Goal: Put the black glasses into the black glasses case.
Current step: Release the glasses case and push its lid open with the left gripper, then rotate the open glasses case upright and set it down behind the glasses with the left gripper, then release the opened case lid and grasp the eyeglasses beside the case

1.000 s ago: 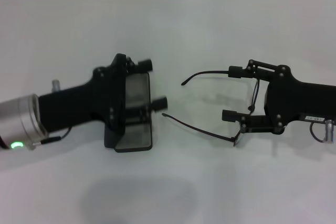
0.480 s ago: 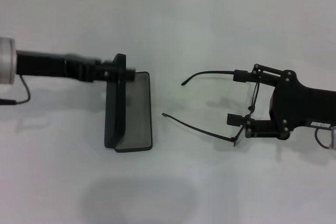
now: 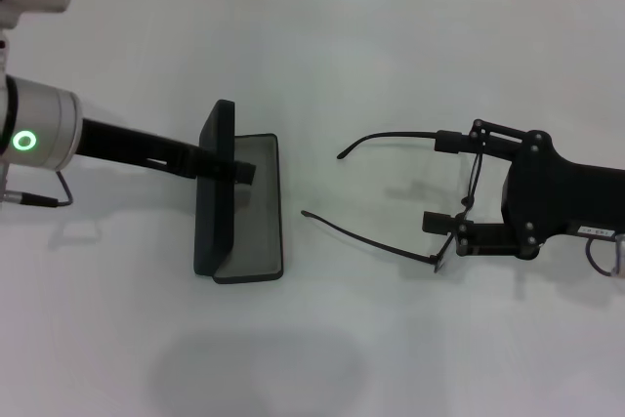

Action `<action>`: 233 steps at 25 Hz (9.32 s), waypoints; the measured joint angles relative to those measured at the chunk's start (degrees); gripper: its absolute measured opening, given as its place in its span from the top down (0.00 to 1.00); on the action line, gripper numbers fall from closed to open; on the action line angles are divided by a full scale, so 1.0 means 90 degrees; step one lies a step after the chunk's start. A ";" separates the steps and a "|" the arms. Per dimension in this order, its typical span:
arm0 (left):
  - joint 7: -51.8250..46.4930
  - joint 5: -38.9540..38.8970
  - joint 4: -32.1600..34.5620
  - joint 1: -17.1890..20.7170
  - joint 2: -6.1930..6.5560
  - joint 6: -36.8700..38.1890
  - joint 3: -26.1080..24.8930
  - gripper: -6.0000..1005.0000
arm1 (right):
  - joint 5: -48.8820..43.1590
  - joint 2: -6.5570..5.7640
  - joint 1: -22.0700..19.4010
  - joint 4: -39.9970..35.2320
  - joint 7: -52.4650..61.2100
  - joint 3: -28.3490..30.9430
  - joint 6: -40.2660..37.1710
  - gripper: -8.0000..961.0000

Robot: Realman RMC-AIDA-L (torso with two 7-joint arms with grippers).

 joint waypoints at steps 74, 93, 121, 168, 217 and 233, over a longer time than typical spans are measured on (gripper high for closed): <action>-0.2237 0.2574 0.0565 -0.1241 -0.0016 -0.0288 0.1853 0.36 | -0.0034 0.0009 -0.0249 0.0000 -0.0466 0.0166 -0.0003 0.14; -0.0836 0.2271 0.0501 -0.1725 -0.0018 -0.1378 0.2278 0.78 | -0.0034 0.0064 -0.0436 0.0033 -0.0813 0.0166 -0.0015 0.14; 0.1247 0.2231 -0.0639 -0.2655 -0.0082 -0.3401 0.4716 0.80 | -0.0034 0.0251 -0.0775 0.0000 -0.1006 0.0166 -0.0161 0.14; 0.2413 -0.0446 0.0736 -0.1378 -0.0063 -0.3652 0.4389 0.39 | 0.0016 0.0372 -0.0728 0.0000 -0.1226 0.0854 -0.0088 0.14; 0.9012 -0.8703 -0.5744 0.0644 -0.0055 -0.0805 0.0853 0.40 | -1.2051 0.0830 0.0733 -0.7216 0.4667 0.1474 0.0214 0.28; 0.9152 -0.8705 -0.5916 0.0632 -0.0053 -0.0814 0.0874 0.40 | -1.2290 0.0855 0.0850 -0.6687 0.4693 0.0605 0.1280 0.34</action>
